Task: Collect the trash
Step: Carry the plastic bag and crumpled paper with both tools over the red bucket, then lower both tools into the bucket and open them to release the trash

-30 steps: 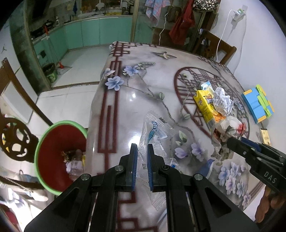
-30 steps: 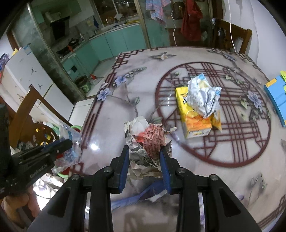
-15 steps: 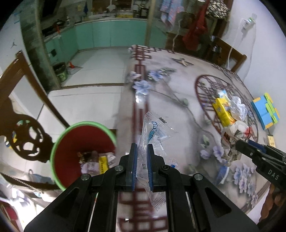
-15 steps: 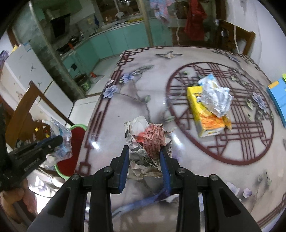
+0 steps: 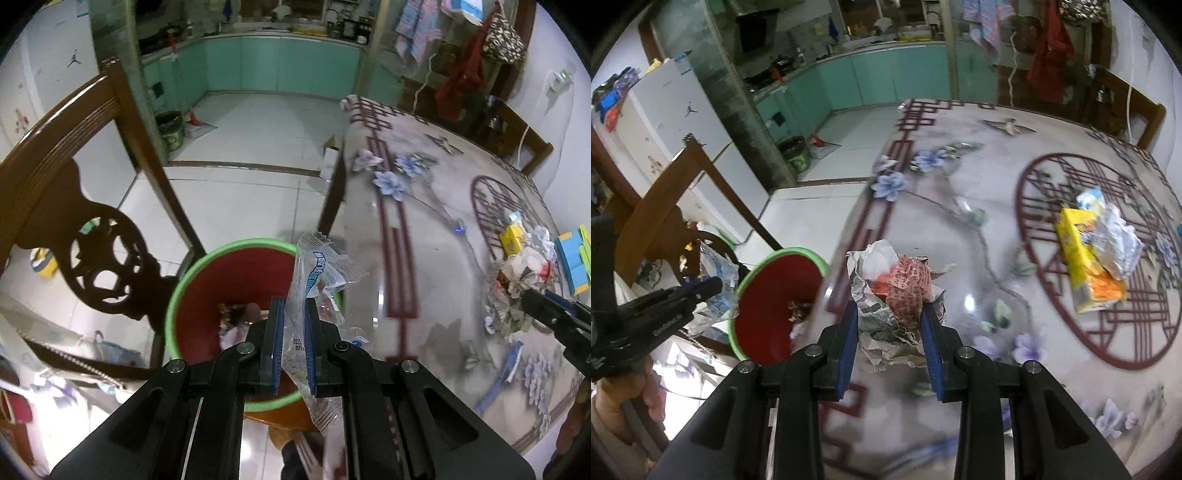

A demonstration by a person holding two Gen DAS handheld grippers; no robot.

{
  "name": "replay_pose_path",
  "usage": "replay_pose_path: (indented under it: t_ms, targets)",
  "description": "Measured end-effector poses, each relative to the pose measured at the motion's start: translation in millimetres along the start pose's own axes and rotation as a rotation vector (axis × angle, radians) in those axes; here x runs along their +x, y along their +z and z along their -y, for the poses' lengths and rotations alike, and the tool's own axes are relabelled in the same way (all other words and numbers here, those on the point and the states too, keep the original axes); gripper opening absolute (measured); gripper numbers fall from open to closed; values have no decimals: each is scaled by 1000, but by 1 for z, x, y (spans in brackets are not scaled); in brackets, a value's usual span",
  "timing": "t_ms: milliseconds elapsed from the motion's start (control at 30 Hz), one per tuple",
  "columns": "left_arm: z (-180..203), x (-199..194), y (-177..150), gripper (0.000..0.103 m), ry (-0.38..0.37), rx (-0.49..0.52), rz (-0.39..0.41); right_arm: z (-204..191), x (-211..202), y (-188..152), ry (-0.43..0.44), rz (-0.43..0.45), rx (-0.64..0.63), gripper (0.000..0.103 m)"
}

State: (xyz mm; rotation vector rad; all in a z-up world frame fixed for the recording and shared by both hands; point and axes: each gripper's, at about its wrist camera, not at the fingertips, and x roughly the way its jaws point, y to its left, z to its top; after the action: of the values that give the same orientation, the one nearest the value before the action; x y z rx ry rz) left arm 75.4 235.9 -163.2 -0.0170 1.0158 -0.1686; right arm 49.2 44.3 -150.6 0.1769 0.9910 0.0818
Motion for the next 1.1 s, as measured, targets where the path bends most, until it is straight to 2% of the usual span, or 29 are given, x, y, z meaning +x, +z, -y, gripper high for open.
replay_pose_path:
  t_ms: [167, 467, 700, 1100]
  targets:
    - [-18, 7, 0, 10, 14, -13, -12, -19, 4, 3, 8, 2, -26, 30]
    - [-39, 16, 3, 10, 34, -15, -27, -52, 20, 11, 77, -12, -82, 30]
    - [-59, 35, 2, 10, 50, -27, -71, -88, 30, 17, 151, 7, -151, 30]
    - [-78, 60, 0, 10, 21, -48, -137, -123, 61, 16, 175, -31, -187, 30]
